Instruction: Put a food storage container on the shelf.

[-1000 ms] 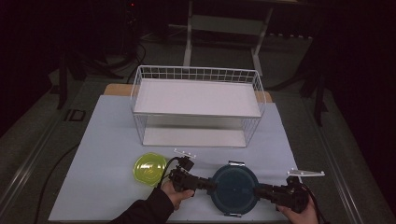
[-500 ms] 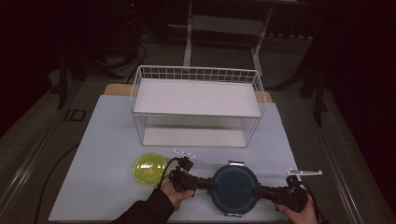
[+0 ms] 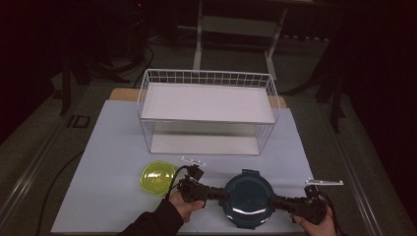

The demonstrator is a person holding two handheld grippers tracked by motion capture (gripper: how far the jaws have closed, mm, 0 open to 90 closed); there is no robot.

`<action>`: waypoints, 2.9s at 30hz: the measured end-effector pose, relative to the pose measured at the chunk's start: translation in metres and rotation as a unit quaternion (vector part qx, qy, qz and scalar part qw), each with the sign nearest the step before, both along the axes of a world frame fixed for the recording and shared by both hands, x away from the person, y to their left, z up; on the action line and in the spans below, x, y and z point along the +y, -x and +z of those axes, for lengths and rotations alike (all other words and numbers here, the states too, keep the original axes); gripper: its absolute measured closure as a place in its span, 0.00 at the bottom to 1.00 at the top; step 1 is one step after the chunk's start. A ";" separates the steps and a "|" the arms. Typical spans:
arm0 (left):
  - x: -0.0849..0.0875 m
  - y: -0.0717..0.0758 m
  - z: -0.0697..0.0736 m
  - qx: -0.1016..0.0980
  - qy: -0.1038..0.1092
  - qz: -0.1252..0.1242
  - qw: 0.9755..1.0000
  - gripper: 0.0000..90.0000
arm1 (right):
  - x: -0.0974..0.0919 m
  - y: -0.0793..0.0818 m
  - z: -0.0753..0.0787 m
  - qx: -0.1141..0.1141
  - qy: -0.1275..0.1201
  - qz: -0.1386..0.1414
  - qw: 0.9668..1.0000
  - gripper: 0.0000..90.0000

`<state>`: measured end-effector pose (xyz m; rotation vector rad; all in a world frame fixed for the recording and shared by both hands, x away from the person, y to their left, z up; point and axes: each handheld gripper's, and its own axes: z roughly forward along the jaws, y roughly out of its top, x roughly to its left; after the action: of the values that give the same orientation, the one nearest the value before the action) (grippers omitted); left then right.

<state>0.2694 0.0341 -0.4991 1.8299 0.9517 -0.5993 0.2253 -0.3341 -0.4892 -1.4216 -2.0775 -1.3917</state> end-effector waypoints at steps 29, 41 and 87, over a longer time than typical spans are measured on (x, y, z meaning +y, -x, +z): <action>0.040 -0.014 0.095 -0.080 0.025 0.043 0.996 0.64 | 0.033 -0.029 0.084 -0.077 -0.015 0.030 0.996 0.63; 0.069 -0.035 0.139 -0.108 0.042 0.080 0.990 0.64 | 0.061 -0.071 0.138 -0.110 -0.016 0.046 0.993 0.63; 0.122 -0.131 0.164 -0.080 0.071 0.152 0.983 0.63 | 0.120 -0.188 0.182 -0.068 -0.011 0.027 0.997 0.63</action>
<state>0.4001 0.1560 -0.3355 1.5429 1.0271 -0.3177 0.4137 -0.2142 -0.3070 -1.2855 -2.1572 -1.5236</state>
